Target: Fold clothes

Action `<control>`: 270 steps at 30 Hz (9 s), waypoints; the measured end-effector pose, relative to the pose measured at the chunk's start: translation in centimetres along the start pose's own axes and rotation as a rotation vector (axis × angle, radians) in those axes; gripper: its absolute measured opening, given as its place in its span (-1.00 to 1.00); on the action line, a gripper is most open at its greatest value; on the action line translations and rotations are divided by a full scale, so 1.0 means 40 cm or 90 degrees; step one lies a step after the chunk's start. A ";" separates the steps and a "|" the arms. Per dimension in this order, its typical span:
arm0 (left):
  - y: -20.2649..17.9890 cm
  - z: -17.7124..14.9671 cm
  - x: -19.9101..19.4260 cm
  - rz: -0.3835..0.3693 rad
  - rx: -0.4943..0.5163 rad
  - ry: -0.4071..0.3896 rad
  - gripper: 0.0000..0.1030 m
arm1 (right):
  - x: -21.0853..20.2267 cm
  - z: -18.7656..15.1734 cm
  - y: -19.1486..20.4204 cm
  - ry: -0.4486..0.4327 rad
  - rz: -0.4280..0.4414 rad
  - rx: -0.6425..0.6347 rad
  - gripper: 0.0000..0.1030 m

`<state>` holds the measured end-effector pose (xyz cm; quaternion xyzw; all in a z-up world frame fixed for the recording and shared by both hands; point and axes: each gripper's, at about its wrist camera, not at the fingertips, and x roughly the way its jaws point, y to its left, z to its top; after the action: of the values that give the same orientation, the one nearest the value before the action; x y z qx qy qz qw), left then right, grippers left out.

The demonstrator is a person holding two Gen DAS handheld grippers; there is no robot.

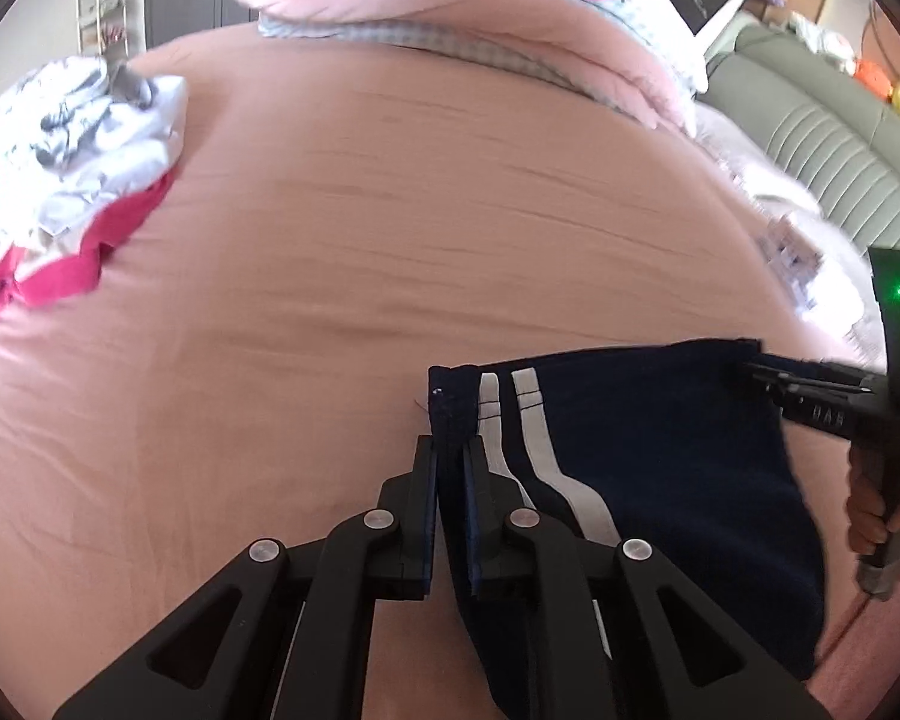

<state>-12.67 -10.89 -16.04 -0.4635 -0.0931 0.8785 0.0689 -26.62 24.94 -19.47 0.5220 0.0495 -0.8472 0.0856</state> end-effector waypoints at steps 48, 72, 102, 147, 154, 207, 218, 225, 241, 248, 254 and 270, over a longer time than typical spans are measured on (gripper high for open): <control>-0.159 -0.092 -0.012 -0.130 0.065 0.129 -0.82 | -0.131 0.026 -0.049 -0.012 0.089 0.049 0.08; -0.175 -0.228 -0.090 -0.039 0.088 0.173 -0.82 | -0.129 -0.141 0.030 0.057 0.105 -0.011 0.11; -0.223 -0.211 -0.075 -0.117 0.124 0.127 -0.67 | -0.211 -0.333 0.109 -0.002 0.166 -0.076 0.19; -0.384 -0.293 -0.071 -0.072 0.429 0.095 -0.54 | -0.226 -0.434 0.058 0.059 0.199 -0.013 0.19; -0.360 -0.297 -0.101 -0.099 0.431 0.092 -0.55 | -0.226 -0.436 0.040 0.062 0.208 0.003 0.19; -0.184 -0.201 -0.138 -0.169 0.134 0.053 -0.65 | -0.253 -0.349 0.058 -0.036 0.185 0.010 0.25; -0.142 -0.142 -0.051 -0.027 0.105 0.083 -0.60 | -0.210 -0.372 0.002 0.030 0.173 0.067 0.25; -0.217 -0.022 0.062 -0.054 0.141 0.057 -0.60 | -0.205 -0.207 0.031 -0.019 0.149 0.033 0.25; -0.127 0.009 0.121 -0.071 0.131 0.037 -0.58 | -0.046 -0.073 0.048 -0.012 0.064 -0.017 0.25; -0.078 0.007 0.084 -0.033 0.024 -0.003 -0.58 | -0.066 -0.041 -0.036 -0.058 0.069 0.094 0.21; -0.159 -0.083 -0.032 -0.093 0.056 0.008 -0.58 | -0.181 -0.156 0.033 -0.055 0.160 0.084 0.23; -0.168 -0.199 -0.113 -0.084 0.023 0.062 -0.54 | -0.225 -0.453 -0.010 0.013 0.115 0.063 0.24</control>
<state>-3.32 -4.51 -15.29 -0.4972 -0.1041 0.8501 0.1392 -6.86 29.30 -19.61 0.5368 -0.0387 -0.8318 0.1355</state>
